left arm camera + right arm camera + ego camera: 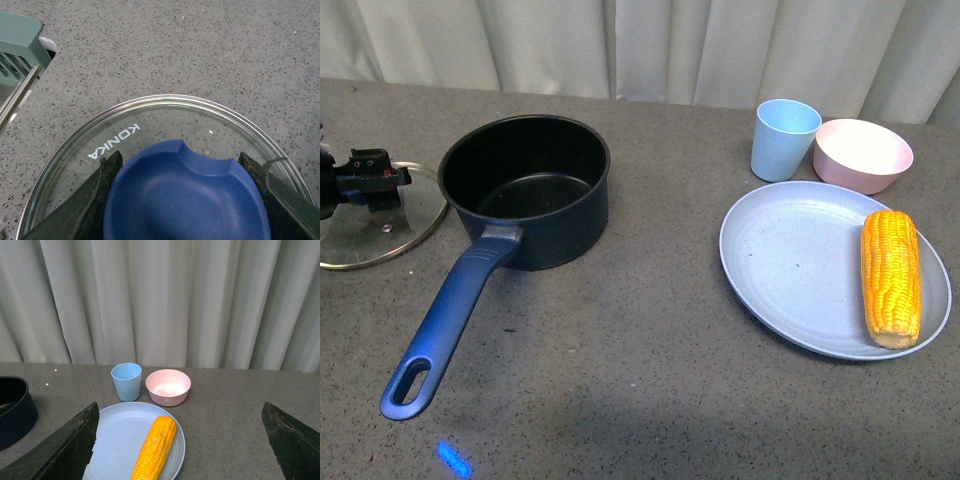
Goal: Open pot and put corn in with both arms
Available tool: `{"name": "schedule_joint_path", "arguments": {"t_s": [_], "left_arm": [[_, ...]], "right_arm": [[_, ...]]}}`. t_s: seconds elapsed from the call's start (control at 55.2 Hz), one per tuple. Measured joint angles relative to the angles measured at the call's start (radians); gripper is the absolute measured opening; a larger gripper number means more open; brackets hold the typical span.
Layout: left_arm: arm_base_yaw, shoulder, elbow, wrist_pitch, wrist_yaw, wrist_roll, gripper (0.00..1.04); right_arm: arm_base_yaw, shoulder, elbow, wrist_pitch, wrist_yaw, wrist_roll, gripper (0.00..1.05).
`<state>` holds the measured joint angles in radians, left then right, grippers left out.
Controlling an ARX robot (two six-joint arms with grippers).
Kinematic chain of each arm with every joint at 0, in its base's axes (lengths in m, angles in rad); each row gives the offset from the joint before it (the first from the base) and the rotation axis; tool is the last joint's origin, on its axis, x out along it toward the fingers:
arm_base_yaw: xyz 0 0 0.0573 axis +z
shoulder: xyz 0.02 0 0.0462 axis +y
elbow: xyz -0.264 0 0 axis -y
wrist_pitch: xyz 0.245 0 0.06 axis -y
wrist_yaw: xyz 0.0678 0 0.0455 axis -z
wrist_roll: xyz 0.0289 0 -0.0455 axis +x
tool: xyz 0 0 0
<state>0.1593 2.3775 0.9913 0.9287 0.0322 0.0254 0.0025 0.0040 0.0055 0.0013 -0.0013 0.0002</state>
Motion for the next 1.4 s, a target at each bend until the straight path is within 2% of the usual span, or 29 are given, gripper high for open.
{"name": "schedule_joint_path", "arguments": {"t_s": [0.381, 0.526, 0.544, 0.653, 0.888, 1.233, 1.396], "left_arm": [[-0.002, 0.005, 0.002, 0.005, -0.001, 0.02, 0.62], [-0.003, -0.002, -0.008, 0.022, -0.003, 0.019, 0.82], [-0.004, -0.008, -0.013, 0.026, -0.003, 0.018, 0.87], [-0.005, -0.044, -0.034, 0.03, -0.003, 0.005, 1.0], [0.001, -0.247, -0.169, 0.031, -0.02, -0.042, 0.98], [0.011, -0.603, -0.475, 0.053, -0.013, -0.086, 0.98], [0.008, -0.772, -0.605, 0.01, -0.058, -0.082, 0.98]], "right_arm": [[0.0, 0.0, 0.0, 0.0, 0.0, 0.0, 0.95], [0.0, 0.0, 0.0, 0.0, 0.0, 0.0, 0.95], [0.0, 0.0, 0.0, 0.0, 0.0, 0.0, 0.95], [0.0, 0.0, 0.0, 0.0, 0.0, 0.0, 0.95], [0.0, 0.0, 0.0, 0.0, 0.0, 0.0, 0.95], [0.0, 0.0, 0.0, 0.0, 0.0, 0.0, 0.95], [0.0, 0.0, 0.0, 0.0, 0.0, 0.0, 0.95]]}}
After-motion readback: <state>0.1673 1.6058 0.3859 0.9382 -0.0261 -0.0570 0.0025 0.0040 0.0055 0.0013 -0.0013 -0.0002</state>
